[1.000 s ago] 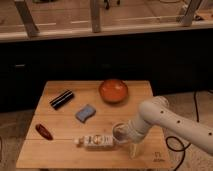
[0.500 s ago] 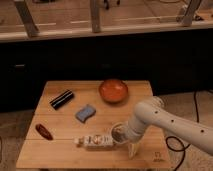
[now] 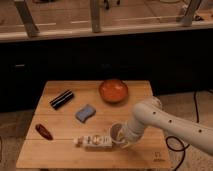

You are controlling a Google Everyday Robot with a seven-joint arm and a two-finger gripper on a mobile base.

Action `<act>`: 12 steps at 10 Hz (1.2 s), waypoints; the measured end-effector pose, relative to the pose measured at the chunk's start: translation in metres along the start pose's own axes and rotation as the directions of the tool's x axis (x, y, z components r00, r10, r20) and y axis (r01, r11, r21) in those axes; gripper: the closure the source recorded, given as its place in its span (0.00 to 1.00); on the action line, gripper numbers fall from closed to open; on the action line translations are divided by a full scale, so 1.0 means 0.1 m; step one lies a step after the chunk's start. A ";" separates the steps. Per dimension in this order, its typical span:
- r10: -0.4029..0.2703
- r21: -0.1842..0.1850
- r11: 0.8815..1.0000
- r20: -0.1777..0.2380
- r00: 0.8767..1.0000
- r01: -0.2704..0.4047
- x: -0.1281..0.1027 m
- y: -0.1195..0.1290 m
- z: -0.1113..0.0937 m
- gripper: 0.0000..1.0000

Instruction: Place the ceramic cup in the ceramic bowl

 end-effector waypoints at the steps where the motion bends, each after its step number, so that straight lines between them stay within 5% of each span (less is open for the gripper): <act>1: -0.002 0.000 1.000 0.002 1.000 0.002 0.00 0.00 0.00 0.95; 5: -0.013 0.003 1.000 0.018 1.000 0.013 -0.03 0.03 -0.06 1.00; 12: -0.031 0.081 0.996 0.024 0.999 0.028 -0.10 0.03 -0.52 1.00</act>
